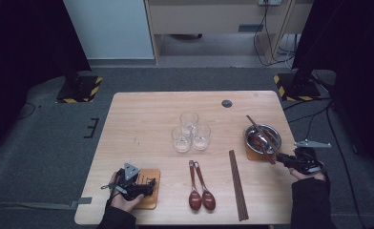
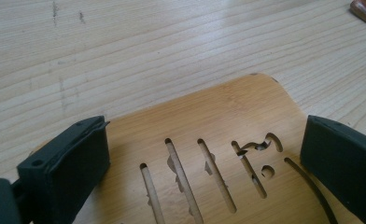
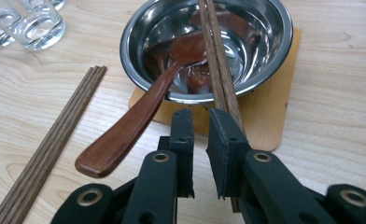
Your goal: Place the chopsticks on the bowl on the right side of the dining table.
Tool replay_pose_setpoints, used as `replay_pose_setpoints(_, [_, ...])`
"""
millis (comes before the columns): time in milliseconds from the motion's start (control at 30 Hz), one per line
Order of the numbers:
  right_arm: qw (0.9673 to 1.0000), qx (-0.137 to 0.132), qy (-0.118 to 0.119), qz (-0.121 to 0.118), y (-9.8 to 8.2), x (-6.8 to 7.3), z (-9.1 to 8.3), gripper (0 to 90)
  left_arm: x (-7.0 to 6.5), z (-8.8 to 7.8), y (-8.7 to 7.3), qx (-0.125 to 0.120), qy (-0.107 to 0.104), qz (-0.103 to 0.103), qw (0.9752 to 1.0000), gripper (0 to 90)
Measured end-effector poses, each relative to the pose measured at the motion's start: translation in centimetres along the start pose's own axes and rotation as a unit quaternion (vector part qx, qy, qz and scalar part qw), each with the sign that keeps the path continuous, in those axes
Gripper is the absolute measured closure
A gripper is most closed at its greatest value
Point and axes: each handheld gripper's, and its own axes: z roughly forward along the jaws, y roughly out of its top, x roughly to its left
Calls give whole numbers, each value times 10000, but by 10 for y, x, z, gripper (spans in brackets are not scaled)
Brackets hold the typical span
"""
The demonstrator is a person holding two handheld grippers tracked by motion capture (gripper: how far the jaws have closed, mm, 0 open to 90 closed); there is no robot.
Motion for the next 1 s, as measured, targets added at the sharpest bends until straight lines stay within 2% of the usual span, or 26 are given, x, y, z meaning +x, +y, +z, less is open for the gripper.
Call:
replay_pose_setpoints(400, [9999,79,11,73,-1,-3,-1,787,0,0,0,2,0,2,10000,5])
replay_pose_setpoints(700, [9997,10,-80,223,-2,-9,-3,760,0,0,0,1,0,1,10000,5])
replay_pose_setpoints(1000, [9996,-49,-178,229,-4,-15,-2,723,0,0,0,2,0,2,10000,5])
